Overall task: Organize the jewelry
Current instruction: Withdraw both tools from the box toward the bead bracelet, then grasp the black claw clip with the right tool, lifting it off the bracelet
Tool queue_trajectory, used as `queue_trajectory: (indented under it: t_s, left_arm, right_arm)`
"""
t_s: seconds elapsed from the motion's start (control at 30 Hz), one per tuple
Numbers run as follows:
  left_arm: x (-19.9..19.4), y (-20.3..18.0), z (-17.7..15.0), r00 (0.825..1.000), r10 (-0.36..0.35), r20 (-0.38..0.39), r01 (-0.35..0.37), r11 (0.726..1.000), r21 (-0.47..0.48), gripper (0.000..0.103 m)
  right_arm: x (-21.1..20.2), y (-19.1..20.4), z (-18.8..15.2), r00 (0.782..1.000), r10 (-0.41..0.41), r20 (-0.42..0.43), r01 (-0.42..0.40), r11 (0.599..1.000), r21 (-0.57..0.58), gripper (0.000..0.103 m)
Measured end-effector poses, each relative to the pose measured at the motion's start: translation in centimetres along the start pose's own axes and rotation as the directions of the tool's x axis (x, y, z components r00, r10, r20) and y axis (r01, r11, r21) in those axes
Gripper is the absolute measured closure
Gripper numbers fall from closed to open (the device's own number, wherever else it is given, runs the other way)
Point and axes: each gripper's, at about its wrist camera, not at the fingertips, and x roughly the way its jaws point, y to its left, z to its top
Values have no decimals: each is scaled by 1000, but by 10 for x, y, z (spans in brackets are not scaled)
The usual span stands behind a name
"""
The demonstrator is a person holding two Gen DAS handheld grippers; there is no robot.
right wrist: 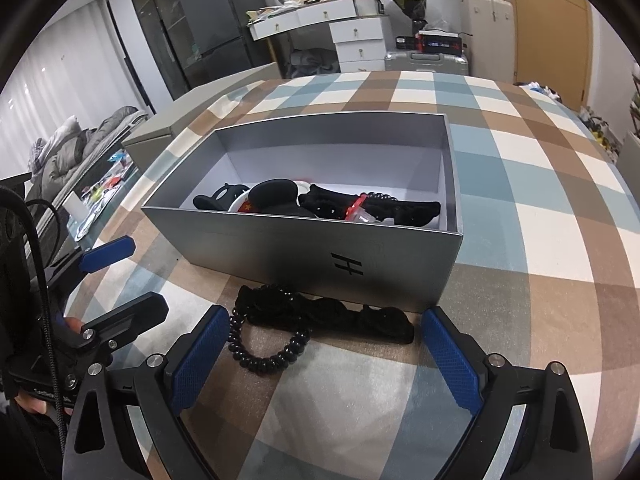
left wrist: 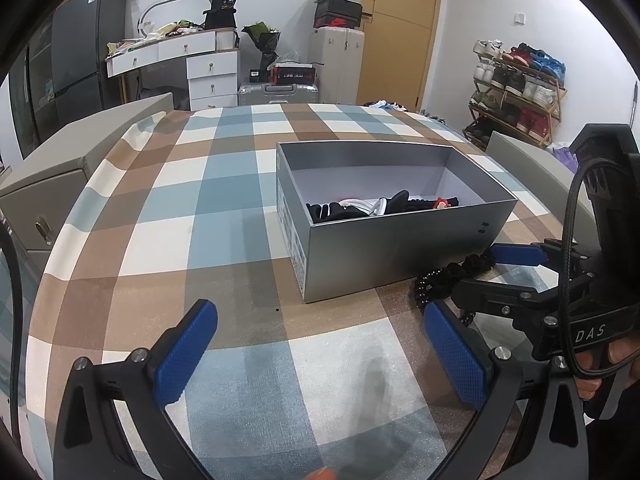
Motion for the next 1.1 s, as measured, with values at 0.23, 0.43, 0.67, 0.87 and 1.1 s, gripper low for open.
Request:
queue_trajectory:
  t_s: [0.23, 0.43, 0.67, 0.87, 1.1]
  left_arm:
    - [1, 0, 1, 1000, -2, -6, 2, 1000, 2, 2]
    - [0, -2, 0, 1000, -3, -4, 3, 1000, 11, 2]
    - [0, -3, 0, 1000, -3, -4, 3, 1000, 11, 2]
    - [0, -3, 0, 1000, -4, -4, 4, 1000, 12, 2]
    - [0, -3, 1, 1000, -1, -8, 1, 1000, 17, 2]
  right_arm:
    - [0, -1, 0, 1000, -24, 9, 24, 1000, -2, 23]
    - [-5, -7, -1, 999, -31, 16, 31, 999, 8, 49]
    - [-12, -15, -5, 1000, 2, 20, -3, 1000, 28, 71]
    - [-15, -14, -8, 1000, 17, -8, -17, 1000, 16, 74]
    - [-10, -2, -6, 1000, -23, 5, 23, 998, -58, 42]
